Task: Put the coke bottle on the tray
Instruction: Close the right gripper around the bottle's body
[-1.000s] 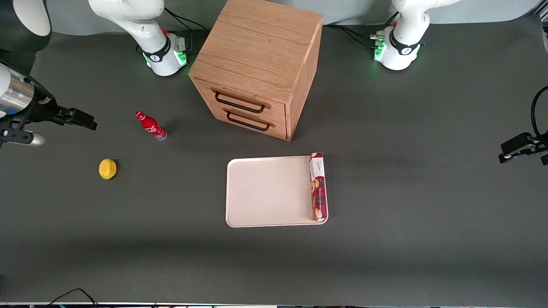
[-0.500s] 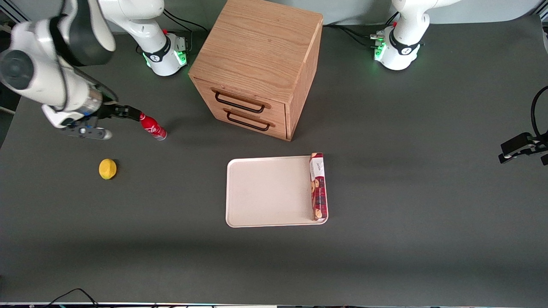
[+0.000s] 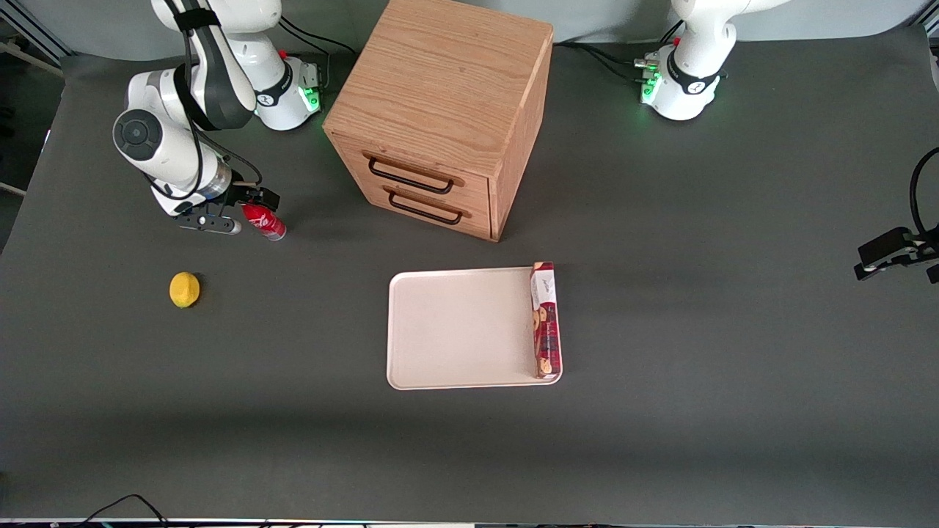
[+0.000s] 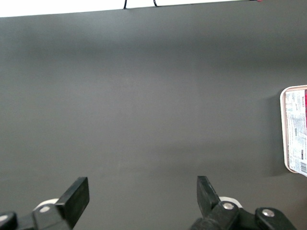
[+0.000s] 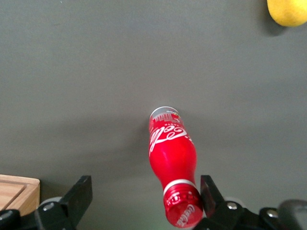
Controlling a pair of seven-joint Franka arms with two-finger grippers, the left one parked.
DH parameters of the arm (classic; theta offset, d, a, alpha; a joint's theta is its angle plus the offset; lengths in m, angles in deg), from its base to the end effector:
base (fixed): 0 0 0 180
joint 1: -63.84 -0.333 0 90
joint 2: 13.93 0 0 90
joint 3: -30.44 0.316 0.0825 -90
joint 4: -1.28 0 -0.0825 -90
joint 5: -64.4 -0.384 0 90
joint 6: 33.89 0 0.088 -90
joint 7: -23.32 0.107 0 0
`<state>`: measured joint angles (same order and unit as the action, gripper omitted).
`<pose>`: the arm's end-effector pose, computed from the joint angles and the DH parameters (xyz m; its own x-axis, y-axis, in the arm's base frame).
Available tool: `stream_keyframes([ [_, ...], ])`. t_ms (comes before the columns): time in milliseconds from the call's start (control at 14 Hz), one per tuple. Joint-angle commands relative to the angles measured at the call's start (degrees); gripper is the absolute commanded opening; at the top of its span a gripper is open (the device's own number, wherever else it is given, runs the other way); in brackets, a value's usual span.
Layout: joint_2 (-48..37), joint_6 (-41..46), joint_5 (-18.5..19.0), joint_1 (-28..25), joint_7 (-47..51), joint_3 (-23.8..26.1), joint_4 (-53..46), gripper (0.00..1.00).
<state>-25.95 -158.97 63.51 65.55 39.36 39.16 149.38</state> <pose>0.4037 0.0484 0.3171 0.9677 -0.1770 -0.1795 -0.1662 -0.9834 0.0733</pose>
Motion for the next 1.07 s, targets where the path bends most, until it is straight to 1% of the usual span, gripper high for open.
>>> stream_keyframes([
  [0,-2.39,-1.57,-0.08,-0.21,0.57,-0.11,2.72,0.98],
  [71,-2.39,-1.48,-0.08,-0.13,0.31,-0.11,2.81,0.85],
  [143,-2.3,-1.48,0.45,-0.13,0.22,-0.11,2.81,0.71],
  [214,-2.39,-1.13,2.19,-0.21,0.22,-0.11,2.81,0.53],
  [286,-2.48,-0.52,2.64,-0.21,0.22,-0.11,2.73,0.36],
  [429,-2.57,-0.34,2.65,-0.21,0.22,0.07,2.64,0.04],
  [500,-2.57,-0.25,2.65,-0.21,0.22,0.33,2.55,0.0],
  [643,-2.57,0.36,2.74,-0.3,0.22,0.68,2.02,0.0],
  [714,-2.39,2.02,3.0,-0.3,0.22,1.56,0.8,0.0],
  [857,-2.3,9.38,3.0,-0.3,-0.31,1.74,-6.55,0.0],
  [1000,-1.26,18.96,3.0,-0.21,-0.92,1.74,-20.33,0.0],
])
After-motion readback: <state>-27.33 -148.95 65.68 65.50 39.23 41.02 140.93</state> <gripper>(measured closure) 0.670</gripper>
